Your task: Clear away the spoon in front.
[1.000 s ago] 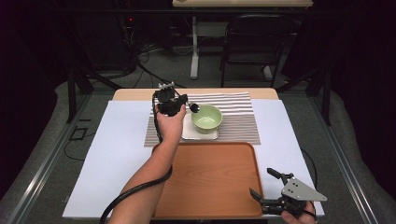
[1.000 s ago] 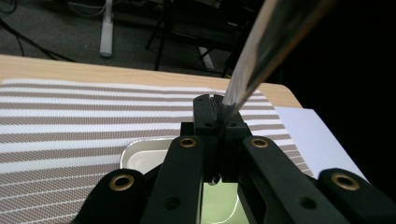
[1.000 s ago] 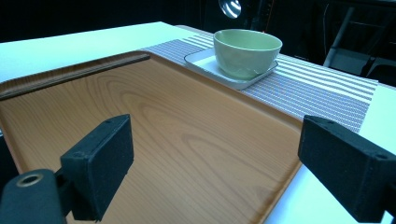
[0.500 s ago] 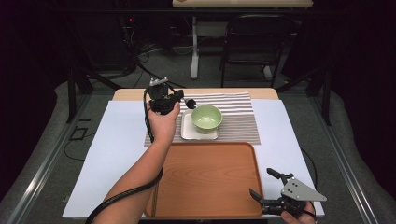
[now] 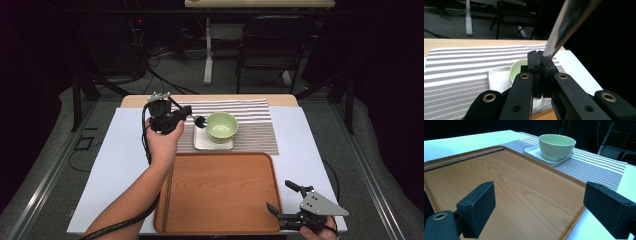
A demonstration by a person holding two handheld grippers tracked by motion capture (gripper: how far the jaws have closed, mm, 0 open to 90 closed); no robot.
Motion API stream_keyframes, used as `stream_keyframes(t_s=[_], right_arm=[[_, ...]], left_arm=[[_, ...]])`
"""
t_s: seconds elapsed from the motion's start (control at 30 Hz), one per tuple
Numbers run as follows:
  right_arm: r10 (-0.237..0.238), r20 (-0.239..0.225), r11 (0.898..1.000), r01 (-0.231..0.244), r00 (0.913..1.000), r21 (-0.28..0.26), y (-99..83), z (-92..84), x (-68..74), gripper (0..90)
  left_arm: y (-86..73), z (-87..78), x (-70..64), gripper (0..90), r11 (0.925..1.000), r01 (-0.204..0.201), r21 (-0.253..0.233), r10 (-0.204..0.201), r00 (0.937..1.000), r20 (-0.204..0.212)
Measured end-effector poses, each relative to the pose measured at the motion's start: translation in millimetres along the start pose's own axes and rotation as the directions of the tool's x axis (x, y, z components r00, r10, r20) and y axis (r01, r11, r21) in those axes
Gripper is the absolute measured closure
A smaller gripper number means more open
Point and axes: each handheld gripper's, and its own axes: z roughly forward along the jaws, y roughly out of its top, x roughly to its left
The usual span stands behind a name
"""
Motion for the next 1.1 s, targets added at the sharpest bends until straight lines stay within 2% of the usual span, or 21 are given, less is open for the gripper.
stream_keyframes(t_s=[0.33,0.53,0.73,0.93,1.1], right_arm=[[-0.006,0.003,1.0,0.006,1.0,0.004,-0.2,-0.2,0.2,10.4],[-0.008,0.004,1.0,0.008,1.0,0.005,-0.4,-0.1,0.1,10.4],[-0.008,0.005,1.0,0.008,1.0,0.006,-0.4,-0.2,0.4,10.4],[-0.009,0.007,1.0,0.009,0.9999,0.008,-0.4,-0.2,0.8,10.4],[-0.01,0.008,1.0,0.01,0.9999,0.007,-0.3,0.0,1.2,10.5]], left_arm=[[-19.6,-19.3,5.7,89.4,0.9961,-0.04,0.079,0.037,0.9987,0.035],[-30.9,-28.2,10.3,89.4,0.9928,-0.04,0.113,0.034,0.9978,0.056],[-45.5,-38.4,11.1,89.4,0.9863,-0.058,0.154,0.047,0.9959,0.078],[-63.6,-48.2,12.6,89.4,0.9803,-0.059,0.188,0.04,0.9943,0.099],[-78.1,-56.2,16.1,89.4,0.9795,-0.043,0.197,0.022,0.9941,0.106]])
